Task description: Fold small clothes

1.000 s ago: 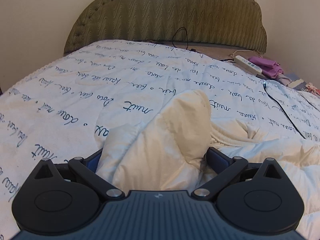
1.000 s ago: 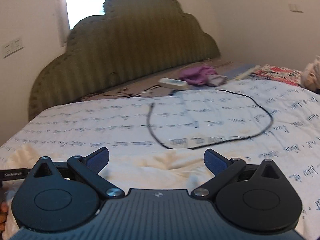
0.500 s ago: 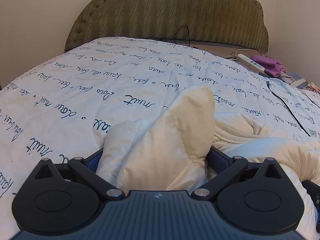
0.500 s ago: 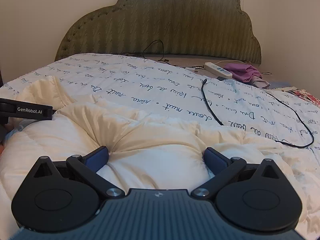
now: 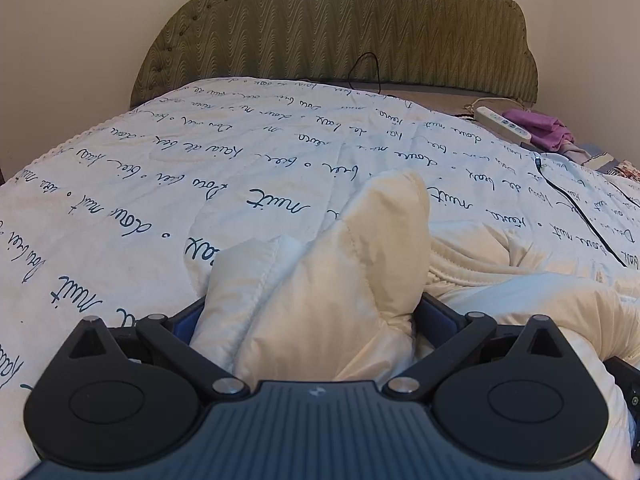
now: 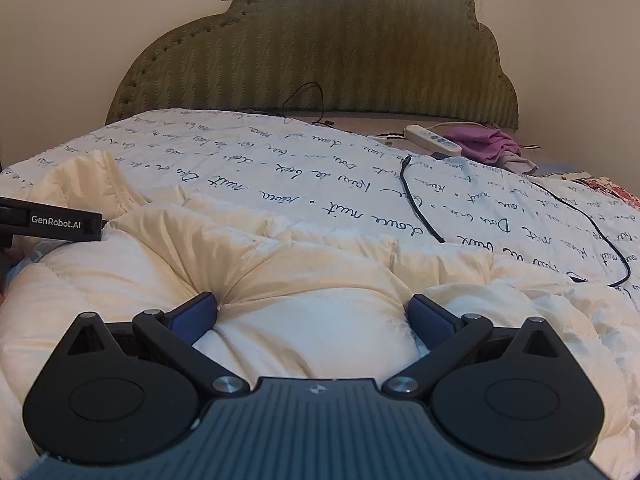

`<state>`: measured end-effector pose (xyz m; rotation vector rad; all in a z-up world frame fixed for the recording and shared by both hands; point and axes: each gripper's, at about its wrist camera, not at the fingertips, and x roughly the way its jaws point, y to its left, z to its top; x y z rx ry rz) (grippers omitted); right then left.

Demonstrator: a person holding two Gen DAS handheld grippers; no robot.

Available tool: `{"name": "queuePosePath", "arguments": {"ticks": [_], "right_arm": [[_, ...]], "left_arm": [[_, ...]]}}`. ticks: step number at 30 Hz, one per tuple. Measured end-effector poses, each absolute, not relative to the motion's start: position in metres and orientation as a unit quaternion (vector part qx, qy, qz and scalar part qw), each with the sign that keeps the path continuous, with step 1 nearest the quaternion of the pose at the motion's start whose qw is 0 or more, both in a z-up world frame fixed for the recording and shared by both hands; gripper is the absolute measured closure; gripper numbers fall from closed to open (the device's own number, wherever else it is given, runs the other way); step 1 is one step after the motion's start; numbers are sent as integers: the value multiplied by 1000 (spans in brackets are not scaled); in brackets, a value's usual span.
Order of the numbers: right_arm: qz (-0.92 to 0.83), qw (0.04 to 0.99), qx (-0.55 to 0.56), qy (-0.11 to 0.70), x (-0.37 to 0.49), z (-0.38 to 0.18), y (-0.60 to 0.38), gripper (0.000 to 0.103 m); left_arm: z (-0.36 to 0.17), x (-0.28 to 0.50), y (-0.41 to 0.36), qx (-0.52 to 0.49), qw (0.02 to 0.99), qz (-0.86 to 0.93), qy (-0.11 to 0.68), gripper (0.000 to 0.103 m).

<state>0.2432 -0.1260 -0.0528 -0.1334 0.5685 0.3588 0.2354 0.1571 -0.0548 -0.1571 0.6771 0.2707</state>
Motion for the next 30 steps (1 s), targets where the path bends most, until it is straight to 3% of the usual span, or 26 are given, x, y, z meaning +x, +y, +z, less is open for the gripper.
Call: {"name": "queuePosePath", "arguments": {"ticks": [30], "right_arm": [[125,955,-108,247,220,-31,-114,1]], "left_arm": [[-36,237,160,-51,926,116,356,0]]}}
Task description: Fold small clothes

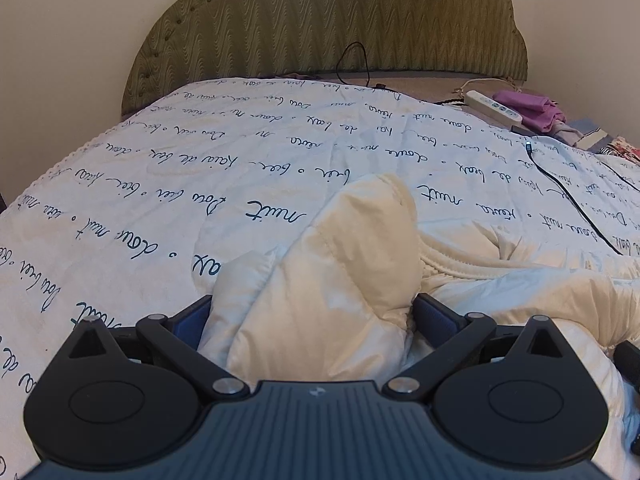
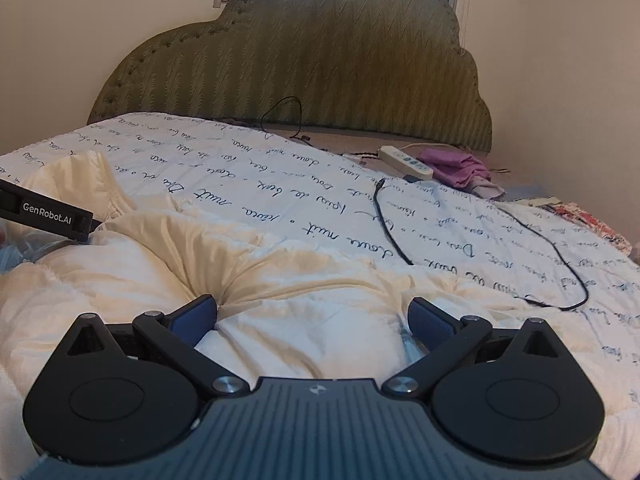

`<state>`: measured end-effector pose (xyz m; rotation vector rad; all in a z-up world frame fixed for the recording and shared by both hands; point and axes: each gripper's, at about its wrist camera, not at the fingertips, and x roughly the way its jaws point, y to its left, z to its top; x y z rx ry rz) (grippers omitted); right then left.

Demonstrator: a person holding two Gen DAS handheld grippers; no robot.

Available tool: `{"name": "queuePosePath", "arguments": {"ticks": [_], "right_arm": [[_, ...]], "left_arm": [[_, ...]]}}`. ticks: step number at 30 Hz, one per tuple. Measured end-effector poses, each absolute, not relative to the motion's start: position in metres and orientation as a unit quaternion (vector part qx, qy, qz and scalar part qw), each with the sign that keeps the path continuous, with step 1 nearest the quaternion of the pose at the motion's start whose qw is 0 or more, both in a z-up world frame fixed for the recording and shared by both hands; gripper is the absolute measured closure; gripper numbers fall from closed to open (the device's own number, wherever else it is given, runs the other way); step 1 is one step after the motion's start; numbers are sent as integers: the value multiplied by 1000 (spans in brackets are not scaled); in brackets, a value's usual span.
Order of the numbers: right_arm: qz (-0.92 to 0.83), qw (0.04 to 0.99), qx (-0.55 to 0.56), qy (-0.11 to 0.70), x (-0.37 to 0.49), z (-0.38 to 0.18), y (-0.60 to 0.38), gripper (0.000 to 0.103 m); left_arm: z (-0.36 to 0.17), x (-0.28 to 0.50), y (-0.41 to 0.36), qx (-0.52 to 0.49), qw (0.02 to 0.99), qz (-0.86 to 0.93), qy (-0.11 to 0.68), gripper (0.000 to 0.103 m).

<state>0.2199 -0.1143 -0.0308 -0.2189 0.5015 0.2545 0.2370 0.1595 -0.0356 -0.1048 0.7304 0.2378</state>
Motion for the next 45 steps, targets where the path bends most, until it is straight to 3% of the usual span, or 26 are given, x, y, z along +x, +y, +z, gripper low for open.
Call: {"name": "queuePosePath", "arguments": {"ticks": [9,14,18,24,30,31,35,37,39,40,42,45], "right_arm": [[152,964,-127,177,146,11,-101,0],[200,951,-175,157,89,17,-73,0],[265,925,-221,157,45,15,-39,0],[306,877,-333,163,7,-17,22,1],[272,875,-384,119,-2,-37,64,2],[266,875,-389,113,0,-38,70,6],[266,866,-405,125,13,-41,86,56],[272,865,-398,138,17,-42,87,69],[279,868,-389,134,16,-41,84,80],[282,869,-384,134,15,-38,82,83],[291,872,-370,136,14,-32,77,85],[310,881,-328,143,15,-18,67,87]], "left_arm": [[11,219,191,-34,943,126,306,0],[32,197,258,-160,937,116,288,0],[19,196,288,-244,913,32,326,0],[-11,209,281,-202,888,-81,405,0],[-34,227,276,-259,849,-154,433,0],[-38,232,275,-270,844,-159,436,0],[-48,248,274,-328,822,-165,435,2],[-51,250,276,-348,816,-152,436,19],[-52,252,275,-348,812,-135,448,53],[-52,253,274,-347,812,-128,452,57],[-49,251,272,-352,811,-125,450,74],[-39,240,276,-373,815,-108,430,83]]}}
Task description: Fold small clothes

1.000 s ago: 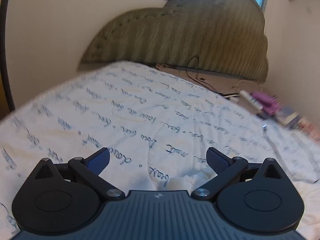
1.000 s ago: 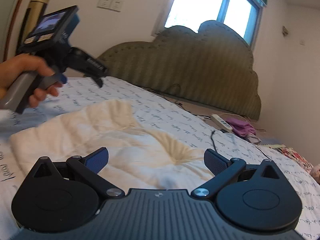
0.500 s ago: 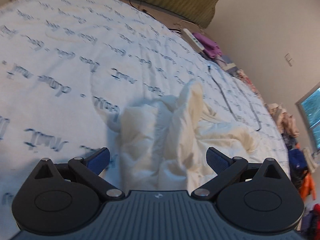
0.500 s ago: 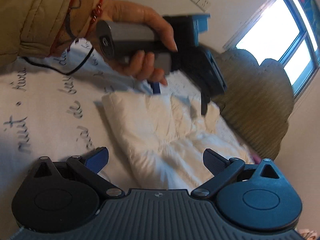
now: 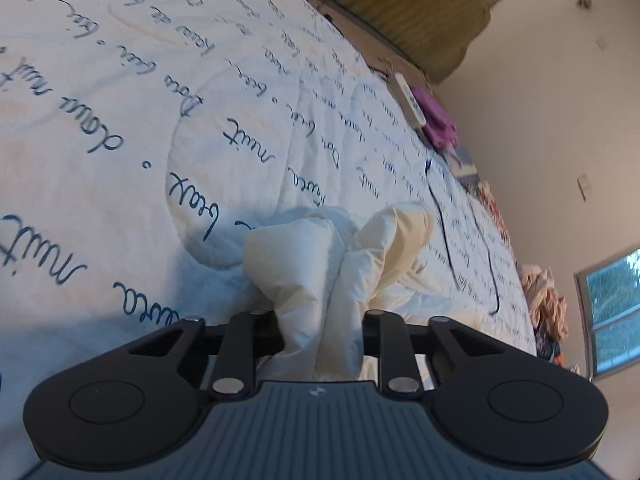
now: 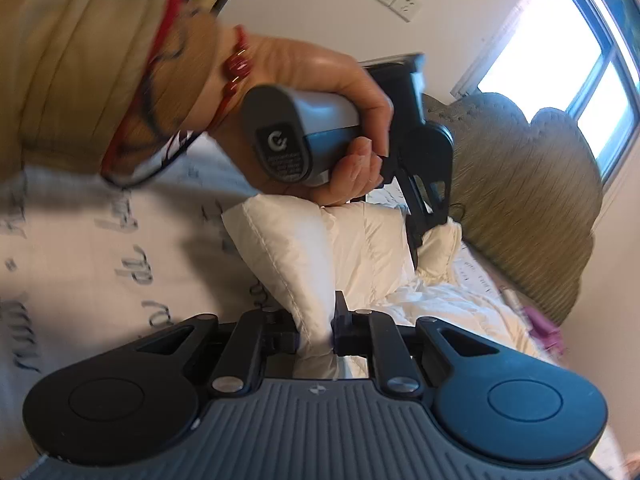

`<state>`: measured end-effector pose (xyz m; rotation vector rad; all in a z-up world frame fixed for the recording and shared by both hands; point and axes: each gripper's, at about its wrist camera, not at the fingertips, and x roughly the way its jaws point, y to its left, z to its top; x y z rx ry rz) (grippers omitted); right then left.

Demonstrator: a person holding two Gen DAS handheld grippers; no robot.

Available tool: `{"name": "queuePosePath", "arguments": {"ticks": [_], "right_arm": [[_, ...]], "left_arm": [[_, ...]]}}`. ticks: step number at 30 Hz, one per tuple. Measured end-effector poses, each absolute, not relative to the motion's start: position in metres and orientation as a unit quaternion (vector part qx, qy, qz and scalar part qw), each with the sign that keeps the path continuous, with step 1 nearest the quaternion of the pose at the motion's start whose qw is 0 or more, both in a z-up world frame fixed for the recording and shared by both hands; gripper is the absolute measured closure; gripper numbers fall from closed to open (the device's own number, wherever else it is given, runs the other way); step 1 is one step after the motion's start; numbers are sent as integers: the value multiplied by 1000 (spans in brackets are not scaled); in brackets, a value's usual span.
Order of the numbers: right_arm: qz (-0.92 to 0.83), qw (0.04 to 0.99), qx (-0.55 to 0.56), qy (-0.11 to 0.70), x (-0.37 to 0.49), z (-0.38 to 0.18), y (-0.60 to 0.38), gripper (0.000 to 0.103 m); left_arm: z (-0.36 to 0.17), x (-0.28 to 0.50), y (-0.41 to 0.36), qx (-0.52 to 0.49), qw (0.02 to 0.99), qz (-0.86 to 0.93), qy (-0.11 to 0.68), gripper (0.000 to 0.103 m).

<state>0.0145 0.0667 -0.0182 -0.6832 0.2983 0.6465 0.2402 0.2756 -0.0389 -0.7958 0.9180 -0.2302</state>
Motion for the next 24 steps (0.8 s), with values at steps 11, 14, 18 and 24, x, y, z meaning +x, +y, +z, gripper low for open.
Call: {"name": "queuePosePath", "arguments": {"ticks": [11,14,18,24], "right_arm": [[372,903,-179,116,-10,45,10,88],[367,913,-136,111,-8,59,-17,89],[356,925,-72,113,-3,78,-57,89],[333,934,52,122,19,84,-129,90]], "left_arm": [[40,171,277,-401,852,-76,329,85],[66,168,256,-400,859,-84,309,85],[90,171,226,-416,857,-91,288,85],[115,182,165,-402,867,-105,275,85]]}}
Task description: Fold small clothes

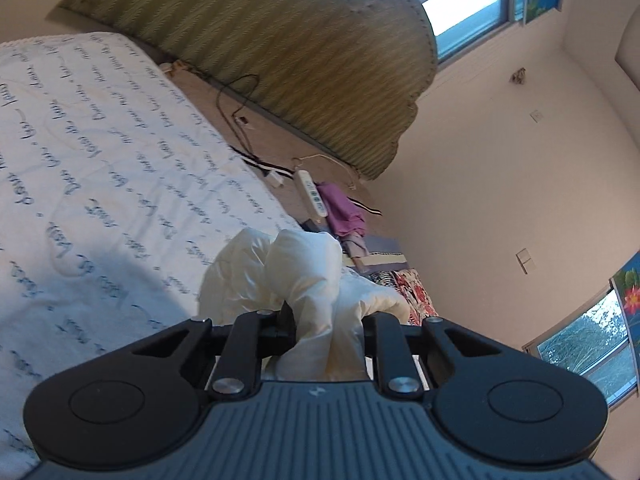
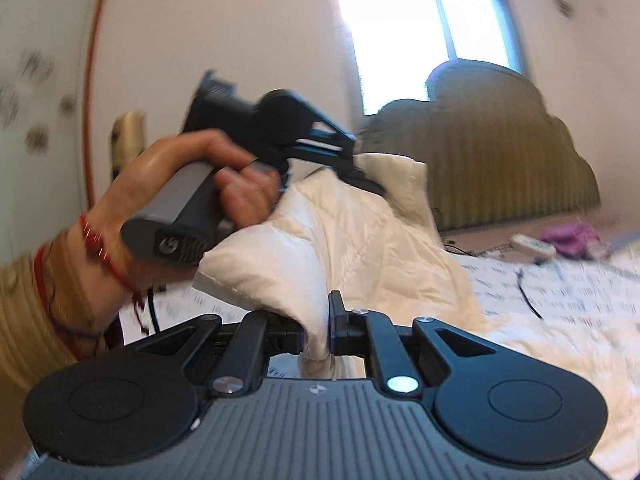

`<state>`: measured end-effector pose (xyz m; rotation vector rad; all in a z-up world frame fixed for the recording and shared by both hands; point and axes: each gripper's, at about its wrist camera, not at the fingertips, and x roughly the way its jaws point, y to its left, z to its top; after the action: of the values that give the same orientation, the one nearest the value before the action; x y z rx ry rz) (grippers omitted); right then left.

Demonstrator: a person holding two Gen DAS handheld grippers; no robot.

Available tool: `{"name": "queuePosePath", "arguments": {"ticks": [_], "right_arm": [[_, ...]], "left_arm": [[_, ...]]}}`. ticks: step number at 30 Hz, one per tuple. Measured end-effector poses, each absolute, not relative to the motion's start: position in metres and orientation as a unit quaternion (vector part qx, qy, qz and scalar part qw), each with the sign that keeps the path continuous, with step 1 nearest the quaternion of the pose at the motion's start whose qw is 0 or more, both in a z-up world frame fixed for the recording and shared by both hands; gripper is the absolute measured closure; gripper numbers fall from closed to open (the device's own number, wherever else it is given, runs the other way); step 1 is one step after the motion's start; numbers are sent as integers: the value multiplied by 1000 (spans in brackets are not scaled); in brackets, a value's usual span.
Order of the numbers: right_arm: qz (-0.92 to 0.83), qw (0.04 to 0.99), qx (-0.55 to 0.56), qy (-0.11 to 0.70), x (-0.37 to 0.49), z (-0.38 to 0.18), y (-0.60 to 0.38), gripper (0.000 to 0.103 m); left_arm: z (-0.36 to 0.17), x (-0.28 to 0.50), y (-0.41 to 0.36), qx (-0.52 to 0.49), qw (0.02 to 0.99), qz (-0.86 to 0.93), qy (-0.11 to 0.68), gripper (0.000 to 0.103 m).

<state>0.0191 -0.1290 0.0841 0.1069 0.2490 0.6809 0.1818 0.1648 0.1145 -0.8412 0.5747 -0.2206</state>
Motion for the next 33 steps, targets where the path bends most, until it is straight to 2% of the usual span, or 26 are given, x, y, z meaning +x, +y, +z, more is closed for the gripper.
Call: {"name": "queuePosePath", "arguments": {"ticks": [6,14,26,33], "right_arm": [[295,938,129,128,34,69,-195,90],[254,930,220,147,48,39,-273,91],[187,881,380,213,68,-41,-369,91],[166,860,416,245,76,-70,-382,88]], "left_arm": [[127,199,89,-362,880,-129,279,85],[116,221,-17,-305,887,-164,306,85],[41,257,-141,-215,880,-184,382,85],[41,256,-175,-125,890,-191,395,74]]}}
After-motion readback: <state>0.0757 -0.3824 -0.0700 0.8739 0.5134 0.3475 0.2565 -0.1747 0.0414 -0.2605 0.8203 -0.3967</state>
